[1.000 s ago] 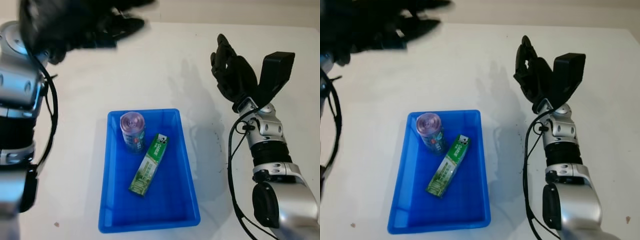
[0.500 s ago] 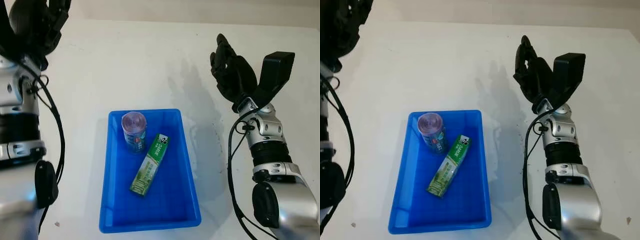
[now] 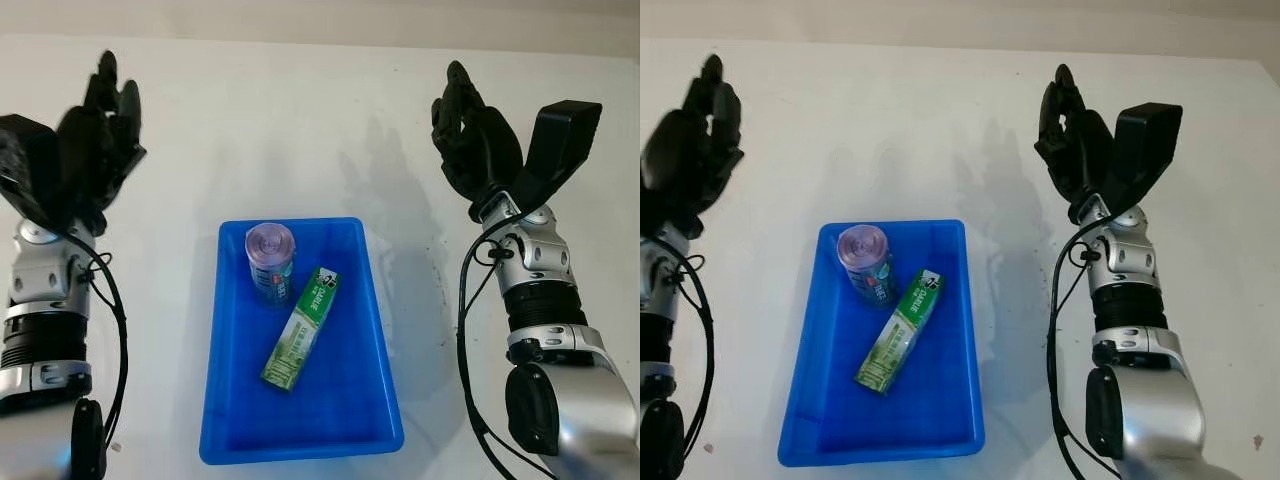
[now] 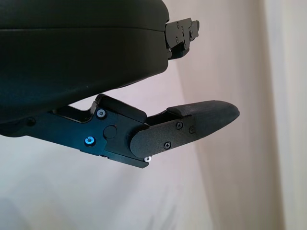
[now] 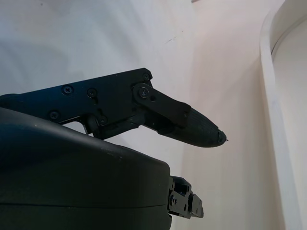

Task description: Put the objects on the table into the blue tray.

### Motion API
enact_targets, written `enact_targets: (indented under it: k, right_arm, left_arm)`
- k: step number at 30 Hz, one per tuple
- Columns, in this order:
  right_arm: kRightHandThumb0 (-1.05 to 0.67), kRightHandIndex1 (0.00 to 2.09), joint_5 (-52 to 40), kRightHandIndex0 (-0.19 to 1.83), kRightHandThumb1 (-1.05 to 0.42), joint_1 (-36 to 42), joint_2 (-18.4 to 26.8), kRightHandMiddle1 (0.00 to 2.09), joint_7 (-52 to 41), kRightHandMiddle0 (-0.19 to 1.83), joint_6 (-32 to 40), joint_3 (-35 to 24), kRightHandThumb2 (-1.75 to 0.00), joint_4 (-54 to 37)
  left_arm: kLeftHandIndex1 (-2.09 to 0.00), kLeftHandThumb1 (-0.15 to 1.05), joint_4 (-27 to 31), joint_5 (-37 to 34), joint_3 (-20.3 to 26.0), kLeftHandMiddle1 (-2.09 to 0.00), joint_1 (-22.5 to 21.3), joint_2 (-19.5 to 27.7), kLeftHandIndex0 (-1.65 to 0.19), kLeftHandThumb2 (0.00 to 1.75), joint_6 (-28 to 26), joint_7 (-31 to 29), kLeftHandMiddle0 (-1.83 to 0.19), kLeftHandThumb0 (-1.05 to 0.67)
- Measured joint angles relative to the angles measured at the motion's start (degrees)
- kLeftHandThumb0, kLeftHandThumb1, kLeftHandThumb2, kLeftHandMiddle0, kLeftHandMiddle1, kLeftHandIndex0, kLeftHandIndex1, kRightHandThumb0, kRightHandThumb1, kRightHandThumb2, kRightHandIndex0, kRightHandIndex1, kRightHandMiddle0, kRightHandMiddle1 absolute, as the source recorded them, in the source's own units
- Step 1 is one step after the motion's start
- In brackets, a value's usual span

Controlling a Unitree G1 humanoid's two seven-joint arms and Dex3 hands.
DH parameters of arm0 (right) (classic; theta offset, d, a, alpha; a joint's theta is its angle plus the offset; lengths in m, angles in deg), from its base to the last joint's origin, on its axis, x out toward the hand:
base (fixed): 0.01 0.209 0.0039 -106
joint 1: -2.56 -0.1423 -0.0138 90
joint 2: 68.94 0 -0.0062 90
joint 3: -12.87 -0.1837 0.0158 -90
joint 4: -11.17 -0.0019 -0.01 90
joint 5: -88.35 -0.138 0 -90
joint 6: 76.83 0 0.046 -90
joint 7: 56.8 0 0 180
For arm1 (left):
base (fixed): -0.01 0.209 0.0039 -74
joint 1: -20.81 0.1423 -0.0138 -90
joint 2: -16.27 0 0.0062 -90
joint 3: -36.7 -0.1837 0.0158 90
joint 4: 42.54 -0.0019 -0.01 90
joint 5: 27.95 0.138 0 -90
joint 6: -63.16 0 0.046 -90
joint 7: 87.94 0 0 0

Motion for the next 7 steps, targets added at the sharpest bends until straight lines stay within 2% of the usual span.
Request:
enact_targets:
  k: [7]
  right_arm:
    - [-0.65,0.00,-0.03,-0.19,-1.05,0.36,-0.02,0.00,0.73,-0.19,0.01,0.10,-0.80,-1.36]
  left_arm:
    - [0.00,1.05,-5.65,0.12,-0.94,0.00,-3.86,-0.20,0.19,0.73,1.17,0.91,0.19,-0.79]
